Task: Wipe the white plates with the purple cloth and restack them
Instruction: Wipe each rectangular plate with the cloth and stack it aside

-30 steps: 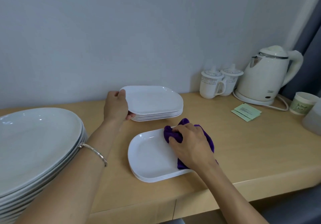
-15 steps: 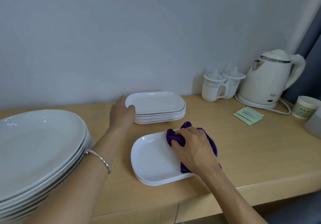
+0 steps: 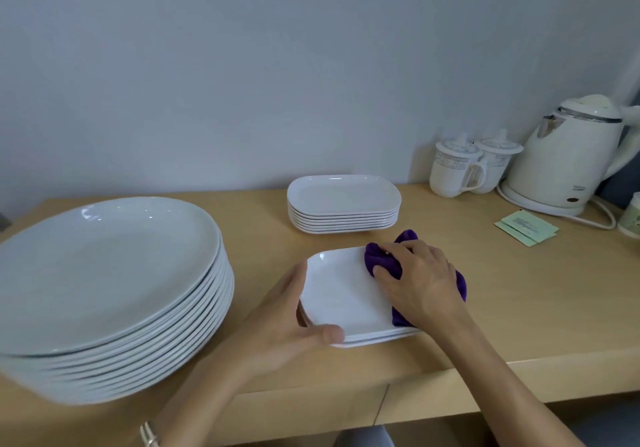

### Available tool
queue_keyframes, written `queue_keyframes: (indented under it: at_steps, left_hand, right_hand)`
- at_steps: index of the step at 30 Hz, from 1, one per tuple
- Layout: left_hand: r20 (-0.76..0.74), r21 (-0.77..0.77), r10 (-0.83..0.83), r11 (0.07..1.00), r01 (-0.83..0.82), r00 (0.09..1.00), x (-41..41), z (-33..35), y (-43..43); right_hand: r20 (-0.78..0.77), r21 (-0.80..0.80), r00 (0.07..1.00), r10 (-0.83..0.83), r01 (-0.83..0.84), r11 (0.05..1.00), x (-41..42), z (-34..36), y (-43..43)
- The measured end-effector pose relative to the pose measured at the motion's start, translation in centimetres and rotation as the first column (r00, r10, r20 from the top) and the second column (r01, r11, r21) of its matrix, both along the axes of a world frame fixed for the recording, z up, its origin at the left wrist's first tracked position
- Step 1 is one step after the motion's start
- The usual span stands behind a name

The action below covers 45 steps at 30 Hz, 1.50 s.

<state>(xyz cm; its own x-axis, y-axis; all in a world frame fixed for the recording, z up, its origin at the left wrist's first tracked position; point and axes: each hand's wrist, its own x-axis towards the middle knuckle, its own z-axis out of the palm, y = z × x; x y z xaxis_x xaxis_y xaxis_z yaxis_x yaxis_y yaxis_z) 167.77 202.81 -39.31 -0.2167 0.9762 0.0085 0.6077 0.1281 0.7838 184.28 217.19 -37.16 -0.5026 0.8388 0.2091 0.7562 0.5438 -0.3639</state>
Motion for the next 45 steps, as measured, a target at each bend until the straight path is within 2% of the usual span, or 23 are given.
queue_keyframes:
  at_steps: [3,5,10,15,20,21,23,26,29,31,35,38,41,43,45]
  left_hand:
    - [-0.017,0.011,0.042,0.999,-0.042,0.999,0.2,-0.9,-0.2]
    - [-0.062,0.025,0.075,0.997,-0.074,0.995,0.5,-1.1,-0.2]
    - [-0.039,0.050,0.100,0.994,-0.098,0.994,0.6,-1.4,-0.1]
    - [-0.039,0.120,0.097,0.989,-0.092,0.995,1.0,-1.3,0.0]
    - [-0.056,0.094,0.117,0.989,-0.112,0.992,0.9,-1.4,-0.1]
    - [-0.063,0.094,0.117,0.989,-0.111,0.991,0.9,-1.4,-0.1]
    - [-0.092,0.093,0.122,0.989,-0.113,0.988,0.9,-1.1,-0.2]
    - [-0.120,0.079,0.130,0.990,-0.121,0.984,1.0,-0.7,-0.4]
    - [-0.135,0.056,0.144,0.989,-0.138,0.980,1.0,-0.7,-0.6]
    - [-0.114,0.051,0.130,0.991,-0.125,0.985,1.1,-0.6,-0.5]
    - [-0.107,0.071,0.115,0.992,-0.107,0.988,1.2,-0.7,-0.4]
    - [-0.048,0.088,0.114,0.990,-0.110,0.992,1.2,-0.8,-0.2]
    - [-0.029,0.089,0.083,0.993,-0.080,0.996,1.2,-0.9,0.0]
    - [-0.039,0.075,0.096,0.993,-0.093,0.995,1.0,-1.1,-0.1]
    - [-0.060,0.047,0.149,0.988,-0.147,0.987,0.8,-1.2,-0.4]
  right_hand:
    - [0.086,-0.016,0.996,0.015,-0.014,1.000,-0.4,0.2,0.2]
    - [0.102,-0.033,0.994,0.022,-0.019,0.999,-0.5,0.2,0.3]
    - [0.129,-0.031,0.992,-0.005,0.009,0.999,-2.3,0.1,-1.0]
    - [0.076,-0.017,0.960,0.270,-0.270,0.963,-4.9,-0.1,-4.4]
    - [-0.044,-0.164,0.858,0.511,-0.511,0.844,-1.5,1.8,-4.0]
    - [-0.029,-0.189,0.852,0.522,-0.517,0.835,-0.4,2.1,-3.5]
    - [0.005,-0.199,0.891,0.454,-0.444,0.874,1.3,2.5,-2.0]
    - [0.031,-0.119,0.984,0.175,-0.170,0.978,1.9,2.1,0.5]
    - [0.071,-0.015,0.997,0.018,-0.017,1.000,-1.0,1.0,0.6]
    - [0.053,-0.011,0.997,0.060,-0.059,0.998,-3.8,0.4,-1.3]
    - [-0.001,-0.005,0.966,0.258,-0.258,0.966,-6.4,0.2,-4.9]
    - [-0.070,-0.090,0.931,0.358,-0.363,0.927,-5.1,0.8,-4.8]
    - [-0.086,-0.188,0.867,0.491,-0.498,0.847,-2.7,1.7,-4.4]
    - [-0.043,-0.282,0.848,0.529,-0.518,0.808,-0.8,2.4,-3.7]
    - [0.023,-0.317,0.878,0.479,-0.448,0.836,1.3,3.2,-2.4]
